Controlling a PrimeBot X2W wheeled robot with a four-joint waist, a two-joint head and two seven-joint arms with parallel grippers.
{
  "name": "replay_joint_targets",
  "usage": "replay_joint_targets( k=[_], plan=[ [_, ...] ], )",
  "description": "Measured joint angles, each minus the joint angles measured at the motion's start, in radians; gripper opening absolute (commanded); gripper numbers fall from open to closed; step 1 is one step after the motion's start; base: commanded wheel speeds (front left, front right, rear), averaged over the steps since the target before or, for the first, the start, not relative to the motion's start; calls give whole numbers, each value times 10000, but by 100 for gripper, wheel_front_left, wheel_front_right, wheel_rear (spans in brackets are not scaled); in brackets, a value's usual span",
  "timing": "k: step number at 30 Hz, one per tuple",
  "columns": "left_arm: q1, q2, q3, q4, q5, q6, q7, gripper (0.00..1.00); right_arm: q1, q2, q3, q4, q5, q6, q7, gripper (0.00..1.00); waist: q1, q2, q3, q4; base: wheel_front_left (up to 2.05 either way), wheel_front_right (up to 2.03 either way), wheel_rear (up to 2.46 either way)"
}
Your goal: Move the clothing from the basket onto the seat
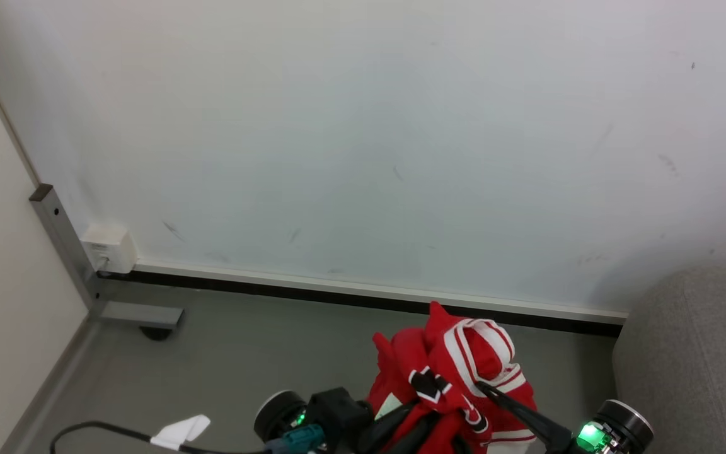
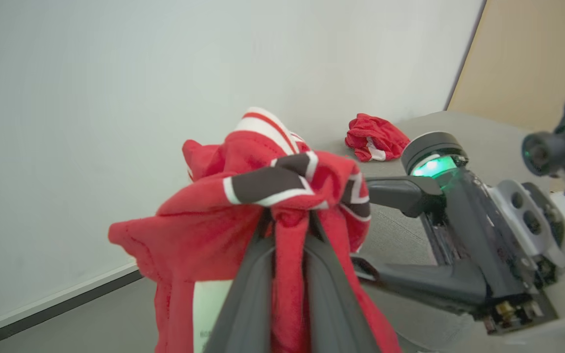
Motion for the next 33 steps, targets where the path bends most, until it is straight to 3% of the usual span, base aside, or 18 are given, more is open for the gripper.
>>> replay_joint_targets(
  k=[6,10,11,12,13,22,24,25,26,33],
  plan=[
    [-130,-111,-403,-194,-222,-708,221,0,-465,-460,859,397,512,0,217,100,0,-1,-41,20,0,0,0],
    [-138,-155,-476,-194,-483,-874,301,0,-724,-583,1208,407,1011,0,217,96,0,0,-83,9,0,0,0],
    [-137,-163,-489,-182,-522,-907,330,0,-764,-612,1271,403,1095,0,217,53,0,0,-93,1,0,0,0],
    [-137,-169,-499,-171,-548,-917,334,0,-795,-637,1310,399,1160,0,217,30,0,0,-101,-8,0,0,0],
    [-136,-180,-504,-161,-577,-920,336,0,-826,-660,1338,395,1218,0,213,0,0,0,-113,-18,0,0,0],
    [-130,-138,-468,-27,-663,-842,299,0,-906,-857,1478,336,1845,0,176,0,0,0,-78,-139,0,0,0],
    [-130,-127,-389,58,-612,-715,165,40,-898,-892,1388,334,1939,0,173,0,0,0,-48,-178,0,0,0],
    [-129,-119,-368,92,-558,-640,142,82,-888,-911,1342,332,1965,0,171,0,0,0,-32,-208,0,0,0],
    [-122,-113,-357,140,-539,-627,75,100,-861,-928,1275,332,2002,0,171,0,0,0,-13,-245,0,0,0],
    [-35,-107,-326,537,-345,-337,-288,100,-564,-995,485,272,2096,0,90,0,0,0,151,-777,0,0,0]
  ],
)
